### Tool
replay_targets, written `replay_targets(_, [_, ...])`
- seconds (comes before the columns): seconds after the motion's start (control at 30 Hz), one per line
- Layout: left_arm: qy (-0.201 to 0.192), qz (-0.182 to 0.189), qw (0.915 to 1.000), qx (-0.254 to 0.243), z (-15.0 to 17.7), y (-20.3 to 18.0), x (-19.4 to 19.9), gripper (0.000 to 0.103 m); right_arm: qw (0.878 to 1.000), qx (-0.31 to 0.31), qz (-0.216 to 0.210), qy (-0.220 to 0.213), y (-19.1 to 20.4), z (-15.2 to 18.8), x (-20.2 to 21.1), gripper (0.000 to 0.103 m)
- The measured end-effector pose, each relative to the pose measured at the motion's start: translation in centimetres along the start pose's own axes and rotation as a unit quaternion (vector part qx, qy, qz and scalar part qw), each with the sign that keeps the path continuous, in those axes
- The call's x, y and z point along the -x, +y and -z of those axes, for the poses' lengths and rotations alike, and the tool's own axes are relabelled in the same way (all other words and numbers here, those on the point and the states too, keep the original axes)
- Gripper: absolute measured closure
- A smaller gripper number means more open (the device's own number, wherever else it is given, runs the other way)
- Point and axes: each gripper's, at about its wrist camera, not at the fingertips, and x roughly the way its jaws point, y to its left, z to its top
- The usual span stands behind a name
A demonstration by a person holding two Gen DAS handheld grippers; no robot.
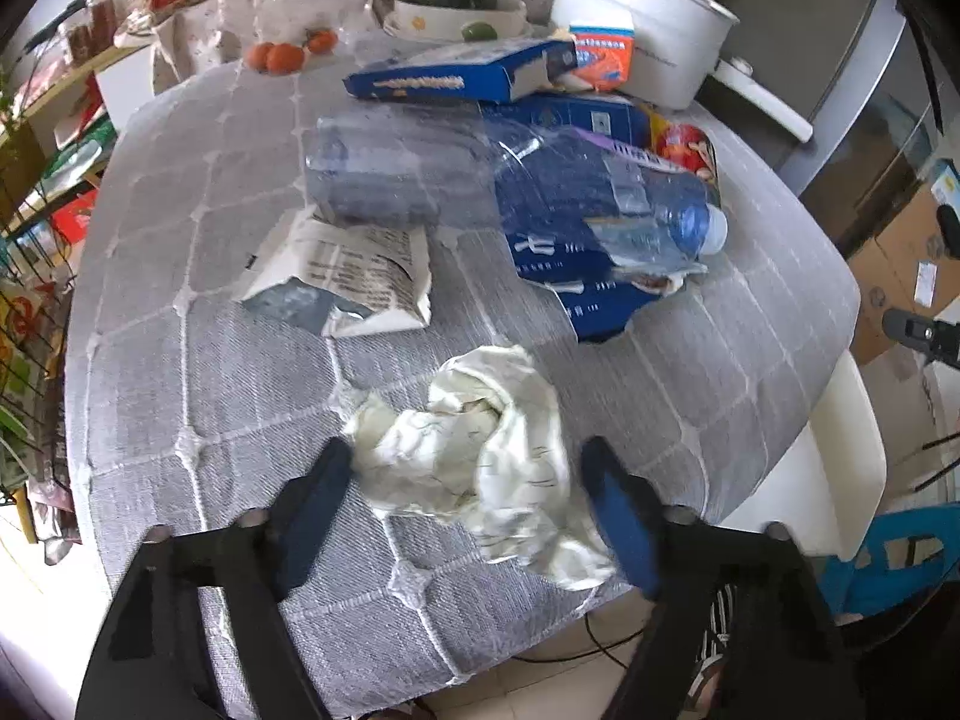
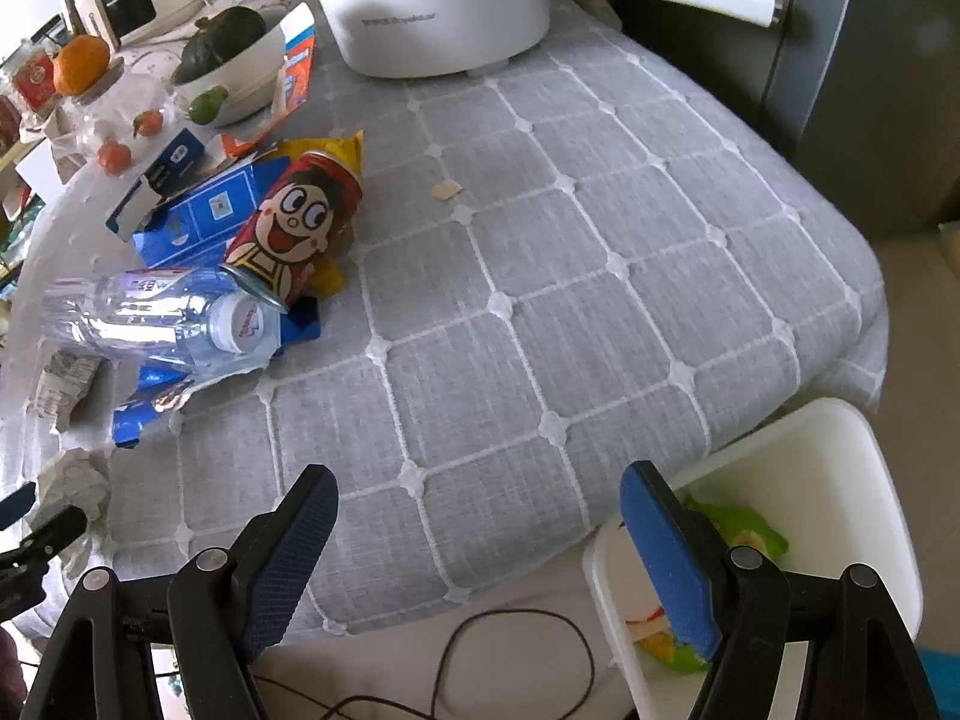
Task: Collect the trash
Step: 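Grasp the crumpled white paper with the left gripper, then grasp the red cartoon can with the right gripper and lift it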
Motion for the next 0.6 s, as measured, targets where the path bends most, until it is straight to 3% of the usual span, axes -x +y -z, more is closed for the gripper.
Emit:
replay_targets(0.03, [0.004,0.002,1.0000,-0.003,0.1,-0.1,-0.1,0.043,1.000,-0.001,0.000,0.000,0.0,0.0,0.0,0.021])
replay_targets(0.17, [-0.003,0.019,0.9998,-0.006,0.1,-0.2,0.7,0.057,1.000,-0.002,0.000,0.001,0.1,0.0,-0.1,0.021])
replay_targets(0.6, [-0.099,0.049,0.9935,0.026,-1.4,1.0,7.7,0.059,1.000,0.016,-0.011,-0.002,2.9,-1.3,-1.1,0.021])
